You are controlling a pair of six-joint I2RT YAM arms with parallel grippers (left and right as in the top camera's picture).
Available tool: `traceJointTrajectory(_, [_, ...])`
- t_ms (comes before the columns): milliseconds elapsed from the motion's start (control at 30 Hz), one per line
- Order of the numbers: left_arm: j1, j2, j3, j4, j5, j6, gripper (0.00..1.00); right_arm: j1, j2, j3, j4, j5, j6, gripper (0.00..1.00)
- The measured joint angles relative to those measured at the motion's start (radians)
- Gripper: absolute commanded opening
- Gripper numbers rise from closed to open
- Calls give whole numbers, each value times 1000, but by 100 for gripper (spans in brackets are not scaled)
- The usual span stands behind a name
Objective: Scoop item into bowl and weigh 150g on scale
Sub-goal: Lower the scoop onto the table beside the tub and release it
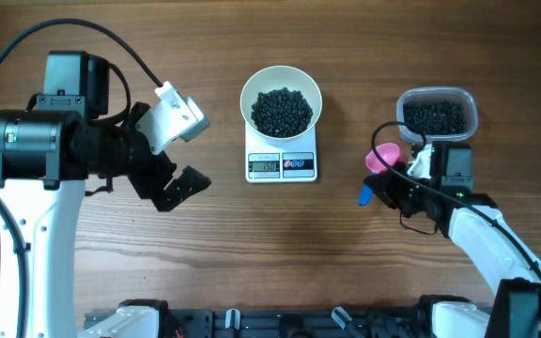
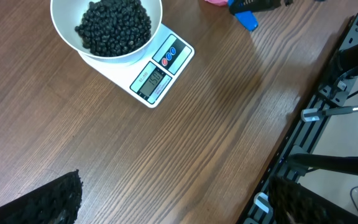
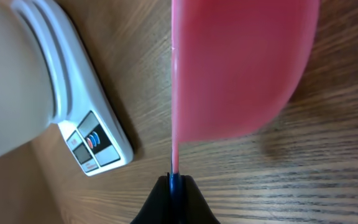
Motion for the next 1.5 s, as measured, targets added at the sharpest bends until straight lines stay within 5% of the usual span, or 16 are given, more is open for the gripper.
traceJointTrajectory(633, [0,0,0,0,0,0,100,0,6,0,-72,27,-18,39])
traceJointTrajectory(800, [0,0,0,0,0,0,100,0,6,-1,-136,73,-19,60])
traceJointTrajectory(833, [0,0,0,0,0,0,100,0,6,-2,-143,80,-18,75])
traceJointTrajectory(933, [0,0,0,0,0,0,100,0,6,-2,-146,94,-14,98])
traceJointTrajectory(1167, [0,0,0,0,0,0,100,3,-59,28,-265,123,-21,100])
traceJointTrajectory(1500, [0,0,0,0,0,0,100,3,-431,121,-431,188,-20,100])
